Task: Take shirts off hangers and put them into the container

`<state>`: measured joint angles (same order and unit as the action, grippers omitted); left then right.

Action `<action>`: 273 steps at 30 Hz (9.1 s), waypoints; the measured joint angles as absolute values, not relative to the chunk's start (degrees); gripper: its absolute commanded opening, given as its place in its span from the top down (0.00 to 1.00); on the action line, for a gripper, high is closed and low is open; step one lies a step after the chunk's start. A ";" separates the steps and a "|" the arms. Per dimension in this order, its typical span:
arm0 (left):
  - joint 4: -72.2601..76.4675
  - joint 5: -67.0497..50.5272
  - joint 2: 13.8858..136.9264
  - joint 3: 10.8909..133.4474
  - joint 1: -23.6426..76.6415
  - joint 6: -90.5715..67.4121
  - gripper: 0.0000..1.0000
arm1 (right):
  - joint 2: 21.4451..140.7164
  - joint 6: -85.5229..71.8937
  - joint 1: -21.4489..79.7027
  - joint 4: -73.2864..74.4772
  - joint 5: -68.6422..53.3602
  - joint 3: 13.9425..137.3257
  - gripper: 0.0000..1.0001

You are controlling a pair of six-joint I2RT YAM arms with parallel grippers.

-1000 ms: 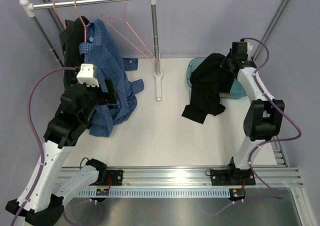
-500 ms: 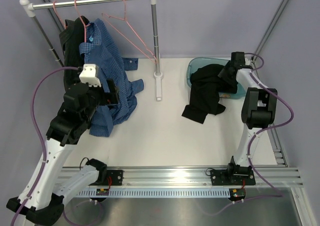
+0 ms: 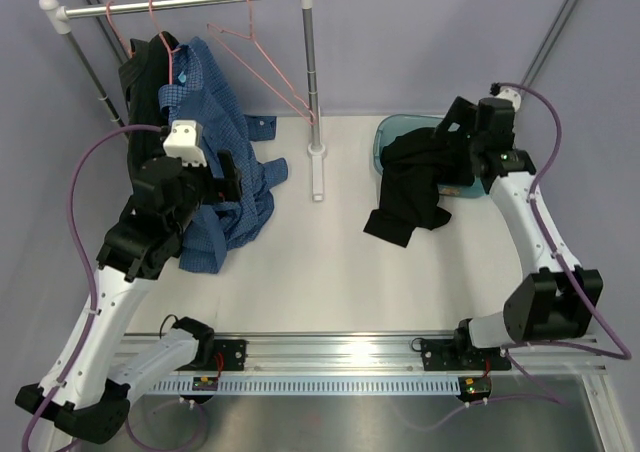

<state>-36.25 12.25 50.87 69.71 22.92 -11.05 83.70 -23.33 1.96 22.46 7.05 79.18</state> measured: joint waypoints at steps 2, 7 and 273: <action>-35.97 12.27 50.96 69.73 22.90 -11.03 0.01 | 79.33 -23.66 5.76 20.78 7.25 72.40 0.00; -35.90 12.27 51.13 70.06 22.92 -11.00 0.01 | 76.90 -26.44 10.96 17.89 7.25 55.55 0.01; -39.72 17.54 53.39 81.01 22.90 -9.63 0.01 | 69.21 -22.24 5.26 34.48 3.01 87.50 0.01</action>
